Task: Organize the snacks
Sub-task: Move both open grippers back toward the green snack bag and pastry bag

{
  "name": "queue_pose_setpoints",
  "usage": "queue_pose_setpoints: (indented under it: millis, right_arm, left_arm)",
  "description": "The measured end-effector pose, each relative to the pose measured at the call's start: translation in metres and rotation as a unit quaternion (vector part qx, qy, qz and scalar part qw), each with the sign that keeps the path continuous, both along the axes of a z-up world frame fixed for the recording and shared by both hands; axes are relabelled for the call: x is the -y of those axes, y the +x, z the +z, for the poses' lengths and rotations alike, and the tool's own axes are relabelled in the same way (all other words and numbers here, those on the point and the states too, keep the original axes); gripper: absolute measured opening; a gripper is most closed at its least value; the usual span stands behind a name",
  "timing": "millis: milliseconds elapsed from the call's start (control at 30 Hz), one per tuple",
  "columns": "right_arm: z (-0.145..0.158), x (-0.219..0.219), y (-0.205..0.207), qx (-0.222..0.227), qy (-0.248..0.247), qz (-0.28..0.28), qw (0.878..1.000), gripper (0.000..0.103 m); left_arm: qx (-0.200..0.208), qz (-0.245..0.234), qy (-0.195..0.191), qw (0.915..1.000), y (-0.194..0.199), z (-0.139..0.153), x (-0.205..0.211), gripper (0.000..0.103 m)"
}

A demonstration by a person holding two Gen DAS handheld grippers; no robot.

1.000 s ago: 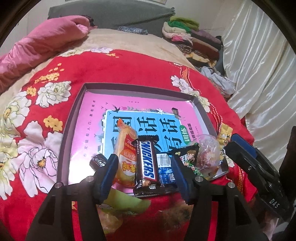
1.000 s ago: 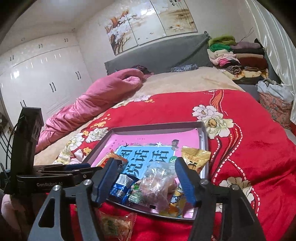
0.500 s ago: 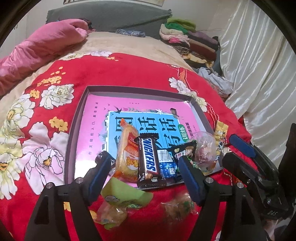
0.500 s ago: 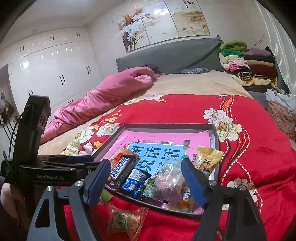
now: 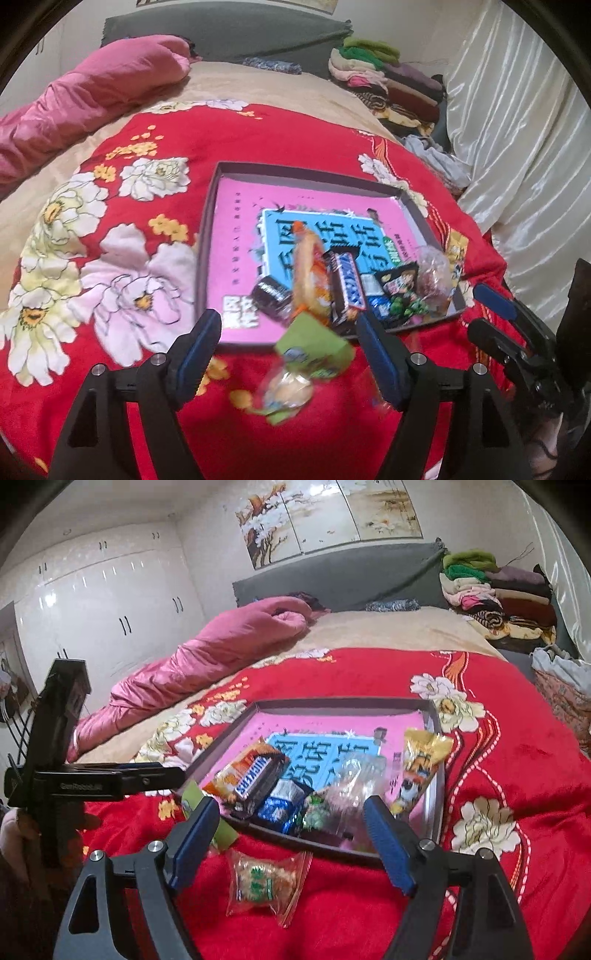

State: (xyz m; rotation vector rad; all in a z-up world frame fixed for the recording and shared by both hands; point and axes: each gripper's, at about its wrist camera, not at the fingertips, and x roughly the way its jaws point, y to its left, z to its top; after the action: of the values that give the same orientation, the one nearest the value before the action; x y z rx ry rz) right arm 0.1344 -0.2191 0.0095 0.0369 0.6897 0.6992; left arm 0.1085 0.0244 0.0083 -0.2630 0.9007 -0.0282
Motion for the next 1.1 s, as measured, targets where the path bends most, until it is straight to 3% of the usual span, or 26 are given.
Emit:
queue_pose_setpoints:
  millis: [633,1100]
  right_arm:
    - [-0.035,-0.021,-0.026,-0.069,-0.038,0.003,0.997,0.08]
    - [-0.057,-0.04,-0.027,-0.077,-0.095,-0.001,0.993,0.08]
  left_arm:
    - [-0.023,-0.017,0.015,0.9995,-0.026,-0.017,-0.007,0.077]
    - [-0.042,-0.052,0.027,0.9974,-0.026,-0.047,0.006,0.077]
